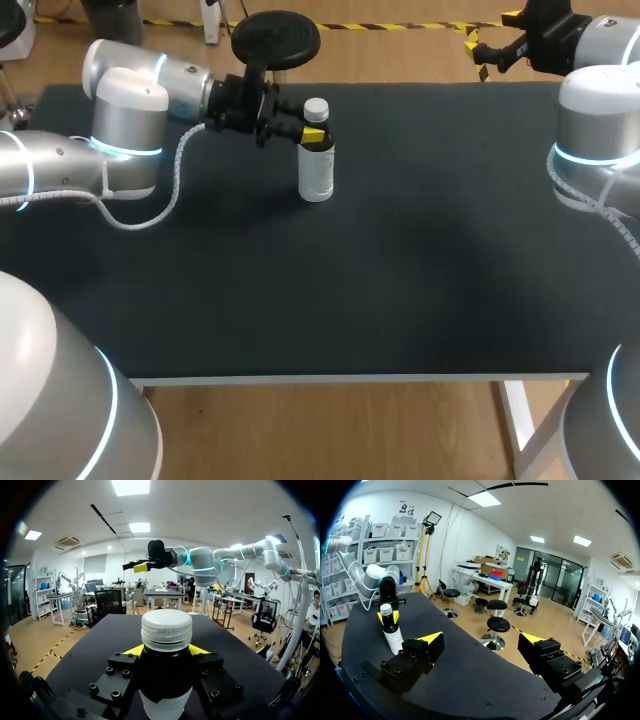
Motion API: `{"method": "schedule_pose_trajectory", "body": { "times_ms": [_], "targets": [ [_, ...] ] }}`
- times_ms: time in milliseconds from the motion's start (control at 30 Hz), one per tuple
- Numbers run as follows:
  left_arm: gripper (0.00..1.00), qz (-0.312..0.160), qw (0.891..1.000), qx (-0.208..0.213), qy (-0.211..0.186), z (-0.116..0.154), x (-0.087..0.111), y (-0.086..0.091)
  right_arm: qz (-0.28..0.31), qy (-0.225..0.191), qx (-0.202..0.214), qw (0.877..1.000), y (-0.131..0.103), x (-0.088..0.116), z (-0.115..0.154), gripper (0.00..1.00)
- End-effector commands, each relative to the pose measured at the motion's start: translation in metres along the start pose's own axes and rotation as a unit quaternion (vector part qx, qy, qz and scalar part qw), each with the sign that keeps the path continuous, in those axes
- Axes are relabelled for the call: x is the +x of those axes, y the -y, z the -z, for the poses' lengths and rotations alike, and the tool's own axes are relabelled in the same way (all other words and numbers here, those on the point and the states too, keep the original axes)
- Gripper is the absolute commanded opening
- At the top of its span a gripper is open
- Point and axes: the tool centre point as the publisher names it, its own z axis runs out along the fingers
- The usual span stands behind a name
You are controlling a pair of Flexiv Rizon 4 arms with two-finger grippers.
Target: Unscrew the bottle cap
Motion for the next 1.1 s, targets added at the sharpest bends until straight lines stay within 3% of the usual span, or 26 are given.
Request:
{"method": "schedule_pose_trajectory", "body": {
  "times_ms": [33, 933, 1100],
  "targets": [
    [0.0, -0.003, 1.0, 0.002, -0.002, 0.0, -0.001, -0.001, 0.0, -0.001, 0.0, 1.0, 0.0, 0.0, 0.0, 1.0],
    [0.0, -0.006, 1.0, 0.006, -0.005, 0.001, -0.002, 0.0, 0.0, -0.001, 0.0, 1.0, 0.0, 0.0, 0.0, 1.0],
    [0.0, -0.006, 1.0, 0.006, -0.005, 0.001, -0.002, 0.0, 0.04, -0.068, -0.001, 0.997, -0.006, 0.001, -0.015, 1.0]
  ]
}}
